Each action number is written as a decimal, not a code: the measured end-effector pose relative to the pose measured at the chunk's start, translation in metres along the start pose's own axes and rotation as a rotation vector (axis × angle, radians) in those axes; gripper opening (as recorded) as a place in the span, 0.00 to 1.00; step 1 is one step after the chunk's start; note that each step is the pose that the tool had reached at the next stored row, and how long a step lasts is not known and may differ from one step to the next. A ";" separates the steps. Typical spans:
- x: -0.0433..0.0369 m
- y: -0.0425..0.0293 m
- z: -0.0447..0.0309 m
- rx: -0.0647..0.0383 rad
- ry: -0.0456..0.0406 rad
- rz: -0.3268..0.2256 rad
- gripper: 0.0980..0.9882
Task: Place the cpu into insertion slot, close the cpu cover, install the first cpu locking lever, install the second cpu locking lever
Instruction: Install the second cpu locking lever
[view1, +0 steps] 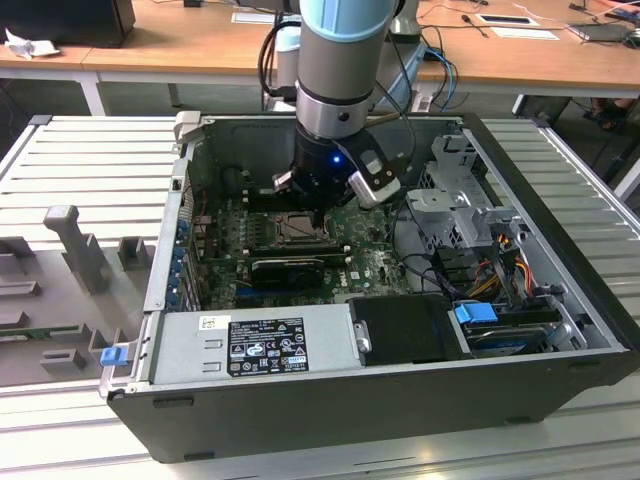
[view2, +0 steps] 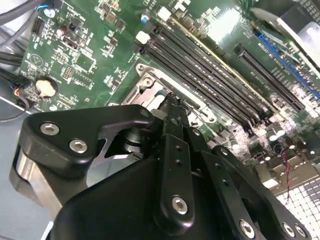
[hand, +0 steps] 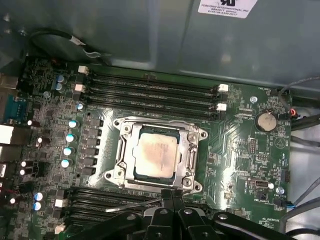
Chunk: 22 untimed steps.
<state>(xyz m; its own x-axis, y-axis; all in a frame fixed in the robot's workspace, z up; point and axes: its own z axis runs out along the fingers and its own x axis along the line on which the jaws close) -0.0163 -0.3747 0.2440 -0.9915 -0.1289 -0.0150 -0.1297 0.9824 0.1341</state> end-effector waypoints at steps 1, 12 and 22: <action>0.0041 -0.0007 0.0013 -0.002 -0.0005 0.000 0.01; 0.0306 -0.0028 0.0114 -0.003 -0.0025 0.022 0.01; 0.0407 -0.0040 0.0258 -0.005 -0.0025 0.021 0.01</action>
<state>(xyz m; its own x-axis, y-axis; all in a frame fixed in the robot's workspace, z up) -0.0561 -0.3805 0.2173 -0.9941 -0.1078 -0.0146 -0.1088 0.9842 0.1394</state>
